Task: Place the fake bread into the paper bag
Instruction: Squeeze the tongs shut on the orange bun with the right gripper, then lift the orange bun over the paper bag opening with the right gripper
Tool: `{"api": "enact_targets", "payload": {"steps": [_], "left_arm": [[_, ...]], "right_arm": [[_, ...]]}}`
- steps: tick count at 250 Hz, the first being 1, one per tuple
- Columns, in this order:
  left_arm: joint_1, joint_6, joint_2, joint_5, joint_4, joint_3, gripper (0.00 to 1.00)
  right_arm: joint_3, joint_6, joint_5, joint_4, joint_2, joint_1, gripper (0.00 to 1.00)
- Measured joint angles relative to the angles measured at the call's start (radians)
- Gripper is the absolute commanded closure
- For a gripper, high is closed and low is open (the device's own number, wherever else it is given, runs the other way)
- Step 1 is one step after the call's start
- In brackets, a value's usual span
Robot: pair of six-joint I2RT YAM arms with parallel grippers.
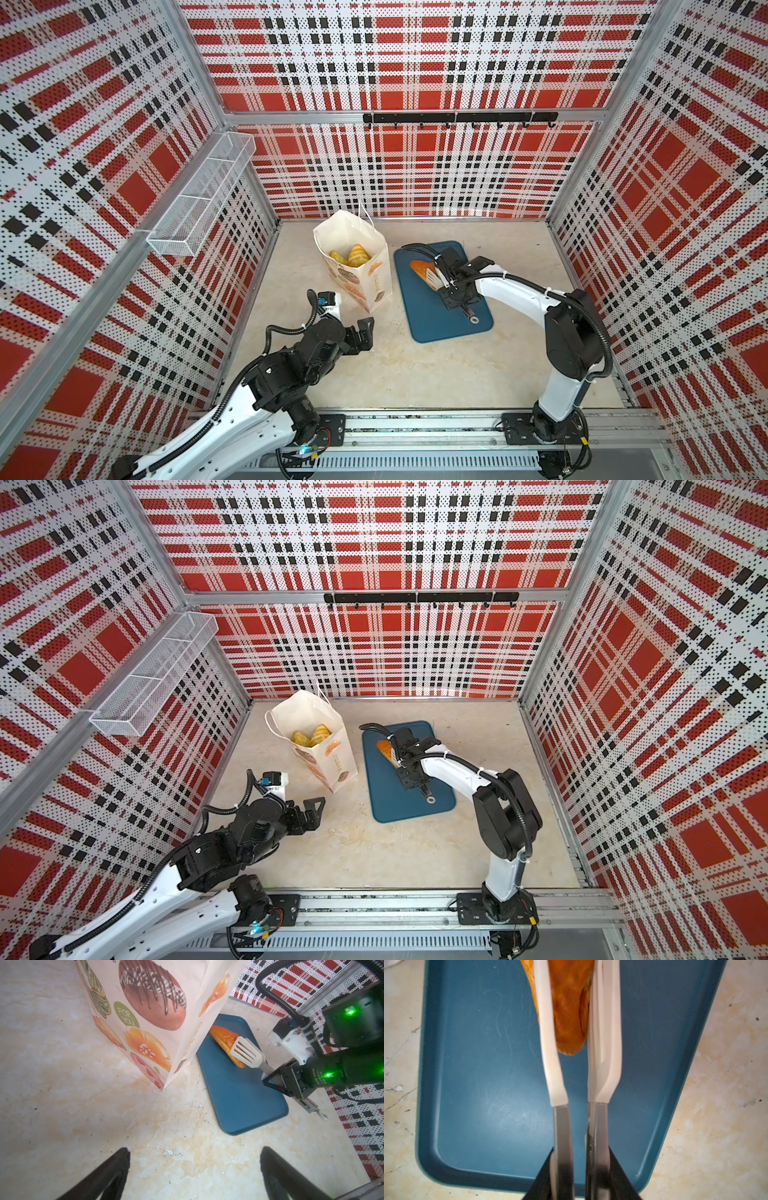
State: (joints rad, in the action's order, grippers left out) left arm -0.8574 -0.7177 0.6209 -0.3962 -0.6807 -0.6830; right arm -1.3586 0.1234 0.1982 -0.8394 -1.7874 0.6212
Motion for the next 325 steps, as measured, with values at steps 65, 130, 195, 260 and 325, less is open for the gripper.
{"api": "enact_targets", "payload": {"steps": [65,130,195,260,325], "left_arm": [[0.0,0.0,0.017,0.0,0.0,0.0,0.01],[-0.001,0.002,0.021,0.0,0.0,-0.002,0.01],[-0.001,0.004,0.021,0.0,0.0,-0.002,0.01],[-0.001,0.004,0.015,0.0,0.0,-0.002,0.0],[-0.001,0.004,0.012,0.0,0.0,-0.002,0.01]], "right_arm": [[0.034,0.0,-0.029,0.003,0.095,0.0,0.67],[0.034,0.002,-0.062,0.005,0.17,-0.001,0.66],[0.025,0.005,-0.108,0.005,0.237,-0.001,0.66],[-0.002,0.025,-0.146,0.003,0.299,-0.001,0.66],[-0.099,0.031,-0.182,0.008,0.321,0.0,0.66]]}}
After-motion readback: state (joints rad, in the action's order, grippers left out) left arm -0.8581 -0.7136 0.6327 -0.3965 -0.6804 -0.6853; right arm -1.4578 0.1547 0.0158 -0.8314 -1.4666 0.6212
